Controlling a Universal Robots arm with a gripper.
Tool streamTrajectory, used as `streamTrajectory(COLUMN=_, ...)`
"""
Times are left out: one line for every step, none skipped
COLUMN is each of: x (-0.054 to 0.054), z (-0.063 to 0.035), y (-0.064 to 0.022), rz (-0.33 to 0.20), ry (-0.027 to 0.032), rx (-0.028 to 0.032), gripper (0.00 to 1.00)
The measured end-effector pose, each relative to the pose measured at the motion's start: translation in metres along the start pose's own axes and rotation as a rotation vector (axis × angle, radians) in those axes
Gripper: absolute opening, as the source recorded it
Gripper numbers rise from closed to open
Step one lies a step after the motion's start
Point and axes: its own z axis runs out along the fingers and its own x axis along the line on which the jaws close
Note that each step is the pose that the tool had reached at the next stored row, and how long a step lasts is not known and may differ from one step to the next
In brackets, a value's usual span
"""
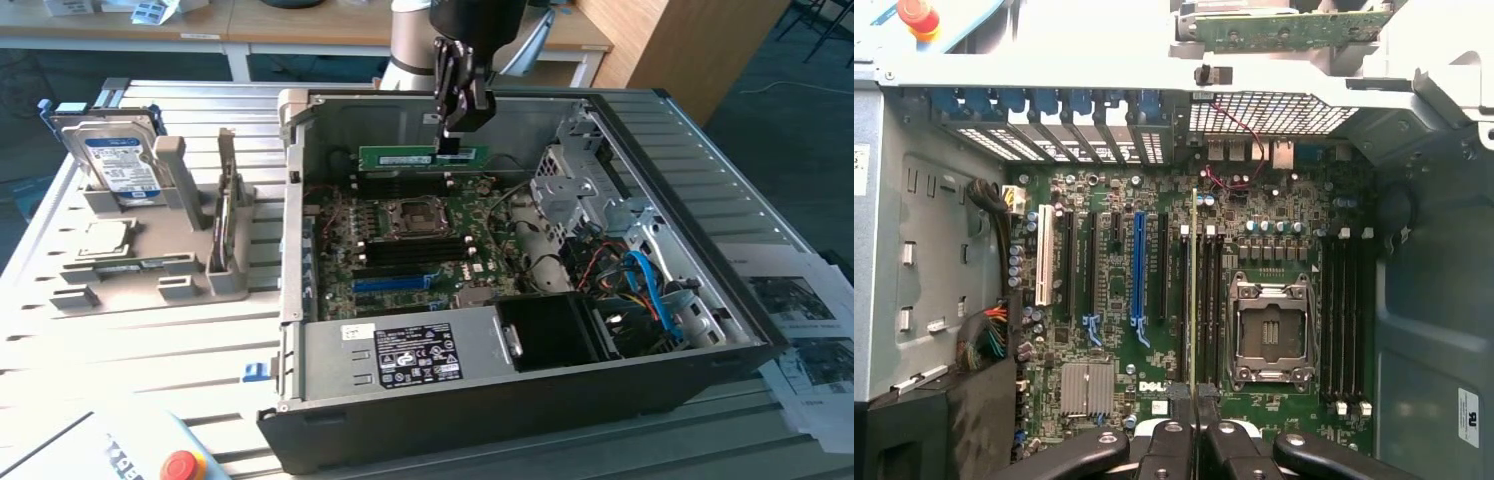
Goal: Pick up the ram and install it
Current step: 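Insert the ram into the slot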
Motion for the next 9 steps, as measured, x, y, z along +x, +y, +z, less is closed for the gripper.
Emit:
streamTrajectory(x=0.0, z=0.0, y=0.0, rz=0.0, ry=0.0, rx=0.0, gripper=0.12)
streamTrajectory(x=0.0, z=0.0, y=0.0, rz=0.0, ry=0.0, rx=0.0, gripper=0.12)
streamTrajectory(x=0.0, z=0.0, y=0.0, rz=0.0, ry=0.0, rx=0.0, gripper=0.12)
streamTrajectory(x=0.0, z=0.0, y=0.0, rz=0.0, ry=0.0, rx=0.0, gripper=0.12)
streamTrajectory(x=0.0, z=0.0, y=0.0, rz=0.0, ry=0.0, rx=0.0, gripper=0.12)
streamTrajectory(x=0.0, z=0.0001, y=0.0, rz=0.0, ry=0.0, rx=-0.0001, gripper=0.12)
streamTrajectory(x=-0.0001, z=0.0004, y=0.0, rz=0.0, ry=0.0, rx=0.0, gripper=0.12)
streamTrajectory(x=-0.0001, z=0.0009, y=-0.0001, rz=0.0, ry=-0.0001, rx=0.0, gripper=0.12)
streamTrajectory(x=0.0, z=0.0015, y=-0.0001, rz=0.0, ry=-0.0001, rx=0.0, gripper=0.12)
